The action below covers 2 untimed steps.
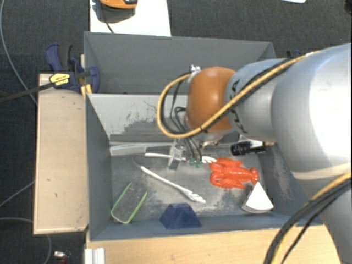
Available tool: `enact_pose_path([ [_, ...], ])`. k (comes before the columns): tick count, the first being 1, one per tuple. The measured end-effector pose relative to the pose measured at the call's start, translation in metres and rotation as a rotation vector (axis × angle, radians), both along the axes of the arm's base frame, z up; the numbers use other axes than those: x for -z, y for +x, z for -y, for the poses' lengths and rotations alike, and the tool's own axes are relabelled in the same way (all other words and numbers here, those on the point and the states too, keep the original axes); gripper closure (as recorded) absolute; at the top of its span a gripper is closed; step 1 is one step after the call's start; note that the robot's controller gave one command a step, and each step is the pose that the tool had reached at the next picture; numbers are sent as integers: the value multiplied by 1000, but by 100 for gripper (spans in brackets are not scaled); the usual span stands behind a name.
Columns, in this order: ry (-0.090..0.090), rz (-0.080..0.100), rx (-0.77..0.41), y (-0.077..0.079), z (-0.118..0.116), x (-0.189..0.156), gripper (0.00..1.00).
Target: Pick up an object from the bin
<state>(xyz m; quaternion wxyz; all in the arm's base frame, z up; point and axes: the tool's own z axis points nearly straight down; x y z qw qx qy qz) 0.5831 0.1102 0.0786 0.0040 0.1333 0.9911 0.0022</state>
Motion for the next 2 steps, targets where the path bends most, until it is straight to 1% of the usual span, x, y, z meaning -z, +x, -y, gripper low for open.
enact_pose_path([
  [1,0,-2,0,0,0,-14,100],
  [2,1,0,0,0,0,-35,100],
])
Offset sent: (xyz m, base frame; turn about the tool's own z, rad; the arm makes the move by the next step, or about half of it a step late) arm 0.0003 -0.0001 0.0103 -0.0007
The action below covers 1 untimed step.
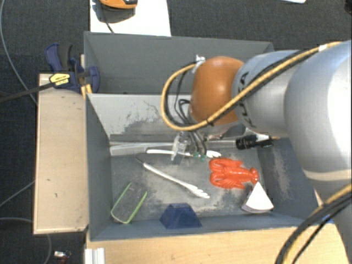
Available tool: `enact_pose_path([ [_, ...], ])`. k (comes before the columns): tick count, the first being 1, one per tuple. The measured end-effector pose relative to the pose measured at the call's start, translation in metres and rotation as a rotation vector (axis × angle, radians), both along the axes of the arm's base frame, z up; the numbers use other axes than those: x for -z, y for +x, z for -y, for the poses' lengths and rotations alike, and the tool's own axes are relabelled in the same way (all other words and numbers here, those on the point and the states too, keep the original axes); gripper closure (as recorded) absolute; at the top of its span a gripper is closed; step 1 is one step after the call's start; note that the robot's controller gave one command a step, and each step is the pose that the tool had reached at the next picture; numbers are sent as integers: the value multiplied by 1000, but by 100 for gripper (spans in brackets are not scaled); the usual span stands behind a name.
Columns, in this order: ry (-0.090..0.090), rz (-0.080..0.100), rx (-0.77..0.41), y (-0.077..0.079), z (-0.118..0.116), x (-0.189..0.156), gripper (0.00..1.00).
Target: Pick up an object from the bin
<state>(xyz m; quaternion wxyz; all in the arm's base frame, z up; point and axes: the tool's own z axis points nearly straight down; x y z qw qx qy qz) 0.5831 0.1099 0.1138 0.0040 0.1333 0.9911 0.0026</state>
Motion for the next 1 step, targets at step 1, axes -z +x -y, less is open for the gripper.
enact_pose_path([
  [1,0,-1,0,0,0,-22,100],
])
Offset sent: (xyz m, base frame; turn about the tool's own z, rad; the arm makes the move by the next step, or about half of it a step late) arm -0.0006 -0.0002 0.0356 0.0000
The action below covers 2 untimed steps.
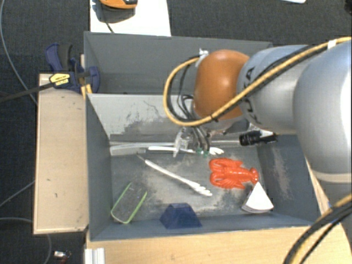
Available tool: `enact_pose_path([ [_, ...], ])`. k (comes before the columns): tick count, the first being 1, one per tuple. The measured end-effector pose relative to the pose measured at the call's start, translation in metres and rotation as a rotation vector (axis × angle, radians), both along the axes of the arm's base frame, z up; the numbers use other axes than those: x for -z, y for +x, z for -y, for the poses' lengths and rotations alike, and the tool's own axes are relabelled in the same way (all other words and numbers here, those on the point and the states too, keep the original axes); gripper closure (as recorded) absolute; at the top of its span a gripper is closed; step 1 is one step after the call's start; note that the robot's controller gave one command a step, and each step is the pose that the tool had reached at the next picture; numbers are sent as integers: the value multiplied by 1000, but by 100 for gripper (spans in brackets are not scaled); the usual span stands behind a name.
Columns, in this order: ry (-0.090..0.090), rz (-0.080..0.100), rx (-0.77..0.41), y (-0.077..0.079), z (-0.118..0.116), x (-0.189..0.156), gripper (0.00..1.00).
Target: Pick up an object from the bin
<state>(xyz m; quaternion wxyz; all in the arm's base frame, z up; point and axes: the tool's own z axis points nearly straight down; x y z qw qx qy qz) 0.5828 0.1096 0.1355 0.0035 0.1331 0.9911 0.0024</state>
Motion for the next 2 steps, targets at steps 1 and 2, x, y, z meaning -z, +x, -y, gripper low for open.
enact_pose_path([
  [1,1,6,0,1,0,-19,100],
  [2,2,7,0,1,0,-22,100],
])
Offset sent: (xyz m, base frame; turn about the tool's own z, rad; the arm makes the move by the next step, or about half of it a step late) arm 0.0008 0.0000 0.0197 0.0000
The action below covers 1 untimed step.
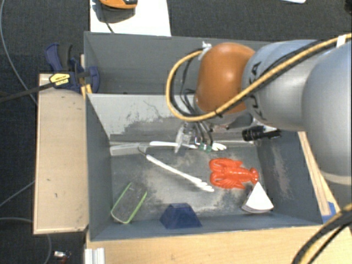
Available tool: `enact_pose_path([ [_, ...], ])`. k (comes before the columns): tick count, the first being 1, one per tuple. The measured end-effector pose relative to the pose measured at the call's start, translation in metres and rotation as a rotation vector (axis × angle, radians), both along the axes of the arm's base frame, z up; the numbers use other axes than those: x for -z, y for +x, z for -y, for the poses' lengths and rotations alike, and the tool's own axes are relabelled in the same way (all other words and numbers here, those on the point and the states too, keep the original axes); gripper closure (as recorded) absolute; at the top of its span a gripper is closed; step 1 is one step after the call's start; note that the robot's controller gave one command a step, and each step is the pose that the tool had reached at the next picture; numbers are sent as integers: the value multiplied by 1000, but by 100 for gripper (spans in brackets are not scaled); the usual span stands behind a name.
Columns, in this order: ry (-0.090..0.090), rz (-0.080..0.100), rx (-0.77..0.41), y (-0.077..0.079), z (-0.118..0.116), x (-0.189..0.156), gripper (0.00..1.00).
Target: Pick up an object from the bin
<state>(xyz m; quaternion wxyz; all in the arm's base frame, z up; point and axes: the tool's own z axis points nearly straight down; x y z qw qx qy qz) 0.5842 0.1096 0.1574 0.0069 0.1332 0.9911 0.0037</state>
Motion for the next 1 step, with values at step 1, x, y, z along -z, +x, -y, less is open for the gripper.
enact_pose_path([
  [1,1,1,0,0,0,-7,100],
])
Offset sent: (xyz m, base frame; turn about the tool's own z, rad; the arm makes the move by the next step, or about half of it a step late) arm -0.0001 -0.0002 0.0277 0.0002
